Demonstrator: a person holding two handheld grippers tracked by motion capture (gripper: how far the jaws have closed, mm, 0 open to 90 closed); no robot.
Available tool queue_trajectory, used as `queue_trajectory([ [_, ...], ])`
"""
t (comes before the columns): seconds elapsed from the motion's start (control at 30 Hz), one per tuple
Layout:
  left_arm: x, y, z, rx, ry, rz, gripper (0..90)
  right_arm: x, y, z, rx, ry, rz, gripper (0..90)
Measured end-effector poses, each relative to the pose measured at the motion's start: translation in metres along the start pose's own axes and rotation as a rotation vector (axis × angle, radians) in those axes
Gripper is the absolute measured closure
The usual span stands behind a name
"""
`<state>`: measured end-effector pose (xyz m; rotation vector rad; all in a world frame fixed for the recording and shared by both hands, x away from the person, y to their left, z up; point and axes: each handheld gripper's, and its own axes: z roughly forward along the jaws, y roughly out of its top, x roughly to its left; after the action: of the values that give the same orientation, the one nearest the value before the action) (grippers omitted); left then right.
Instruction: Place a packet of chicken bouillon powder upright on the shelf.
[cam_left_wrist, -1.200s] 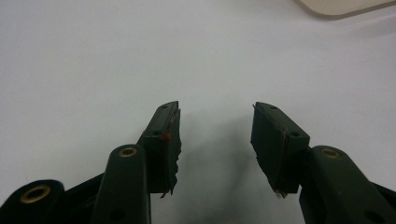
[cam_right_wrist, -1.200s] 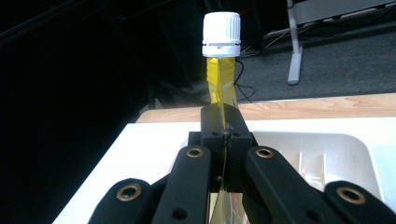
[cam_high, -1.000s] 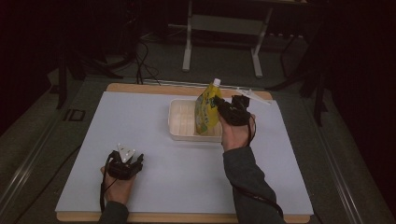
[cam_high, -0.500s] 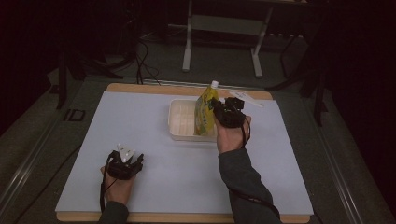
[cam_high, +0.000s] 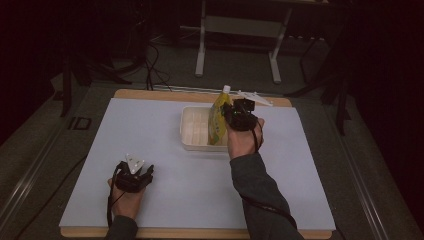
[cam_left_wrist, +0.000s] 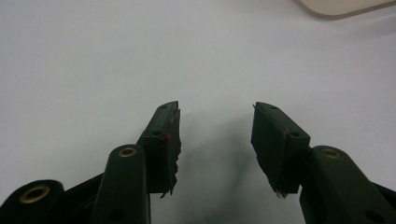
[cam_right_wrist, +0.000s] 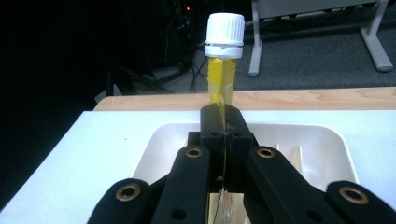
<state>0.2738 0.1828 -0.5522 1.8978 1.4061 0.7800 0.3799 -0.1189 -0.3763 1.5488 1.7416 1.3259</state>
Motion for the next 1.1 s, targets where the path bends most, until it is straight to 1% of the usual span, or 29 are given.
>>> queue_trajectory([
  [0.33,0.000,0.000,0.000,0.001,0.000,0.002,51.6,0.002,0.007,0.008,0.031,-0.002,-0.001,88.8],
  [0.47,0.000,0.000,0.000,0.001,0.000,0.002,51.6,0.003,0.009,0.010,0.036,0.001,-0.005,86.1],
  [0.57,0.000,0.000,0.000,-0.001,0.001,0.002,51.6,0.005,0.010,0.012,0.035,0.026,-0.005,79.9],
  [0.73,0.000,0.000,0.000,-0.001,0.000,0.003,51.6,0.010,0.011,0.013,0.039,0.058,-0.032,72.5],
  [0.83,0.000,0.000,0.000,-0.002,0.000,0.002,51.5,0.011,0.010,0.014,0.042,0.062,-0.039,72.2],
  [0.93,0.000,0.000,0.000,-0.002,0.000,0.002,51.5,0.009,0.007,0.014,0.051,0.073,-0.029,72.1],
  [1.0,0.000,0.000,0.000,-0.001,0.000,0.001,51.6,0.008,0.004,0.013,0.060,0.089,-0.025,71.1],
  [1.1,0.000,0.000,0.000,-0.002,0.000,0.003,51.6,0.007,-0.004,0.009,0.071,0.117,-0.035,69.7],
])
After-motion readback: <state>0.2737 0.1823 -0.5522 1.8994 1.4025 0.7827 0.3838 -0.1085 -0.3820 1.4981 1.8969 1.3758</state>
